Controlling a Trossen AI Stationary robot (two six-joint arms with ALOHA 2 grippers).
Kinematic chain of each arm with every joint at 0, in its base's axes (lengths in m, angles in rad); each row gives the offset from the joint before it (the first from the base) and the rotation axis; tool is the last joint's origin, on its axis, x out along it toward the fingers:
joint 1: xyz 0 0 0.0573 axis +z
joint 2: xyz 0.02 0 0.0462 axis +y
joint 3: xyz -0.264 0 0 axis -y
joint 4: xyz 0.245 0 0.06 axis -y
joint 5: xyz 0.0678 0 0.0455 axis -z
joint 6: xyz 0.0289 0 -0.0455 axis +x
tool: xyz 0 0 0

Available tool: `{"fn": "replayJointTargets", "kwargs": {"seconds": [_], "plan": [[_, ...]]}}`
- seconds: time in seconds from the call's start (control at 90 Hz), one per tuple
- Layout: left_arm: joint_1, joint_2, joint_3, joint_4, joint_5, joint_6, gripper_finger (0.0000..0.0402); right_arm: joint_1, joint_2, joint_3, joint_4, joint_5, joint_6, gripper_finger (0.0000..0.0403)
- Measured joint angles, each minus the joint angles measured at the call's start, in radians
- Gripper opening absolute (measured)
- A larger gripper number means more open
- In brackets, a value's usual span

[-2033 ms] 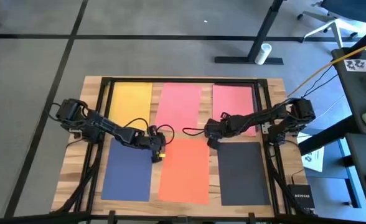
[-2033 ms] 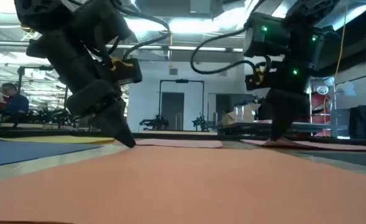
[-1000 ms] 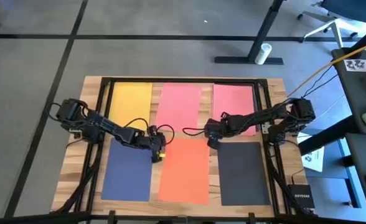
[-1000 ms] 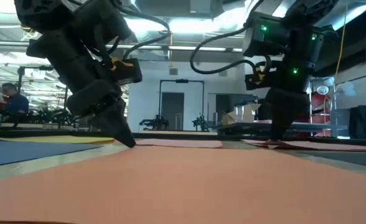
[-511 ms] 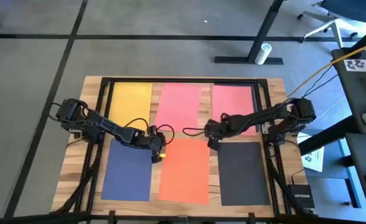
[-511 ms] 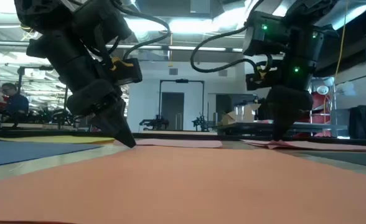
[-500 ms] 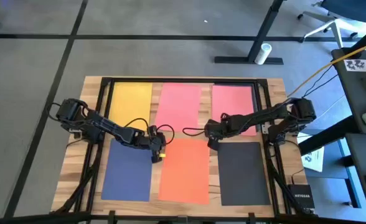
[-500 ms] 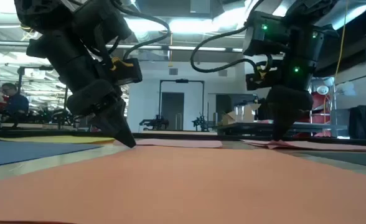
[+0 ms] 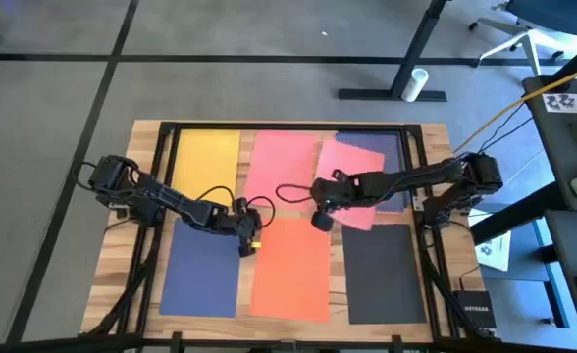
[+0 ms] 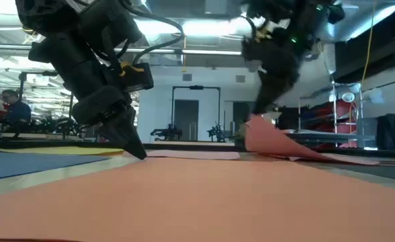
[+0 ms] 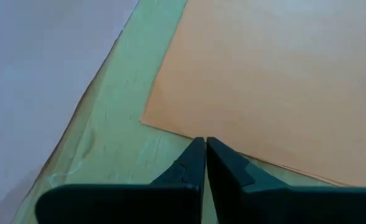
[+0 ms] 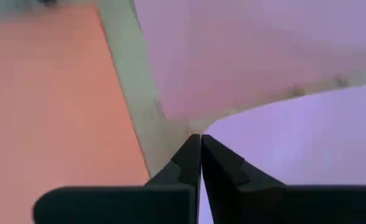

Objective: Organize paper
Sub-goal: Stack the pink paper on top of the pink paper

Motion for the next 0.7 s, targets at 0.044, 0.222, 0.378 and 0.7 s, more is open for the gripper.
{"fn": "replayJointTargets", "kwargs": {"seconds": [0.044, 0.222, 0.378, 0.7], "plan": [[0.004, 0.000, 0.000, 0.001, 0.000, -0.001, 0.0000, -0.016, 0.001, 0.006, 0.027, -0.010, -0.021, 0.0000], [0.018, 0.000, -0.001, 0.014, 0.000, -0.006, 0.0000, -0.086, 0.001, 0.009, 0.159, -0.063, -0.100, 0.0000], [0.020, 0.000, -0.052, 0.169, 0.017, -0.011, 0.0000, -0.147, 0.011, 0.009, 0.245, -0.129, -0.151, 0.0000], [0.005, 0.000, -0.105, 0.272, 0.051, -0.046, 0.0000, -0.245, 0.174, 0.171, 0.319, -0.299, -0.289, 0.0000]]}}
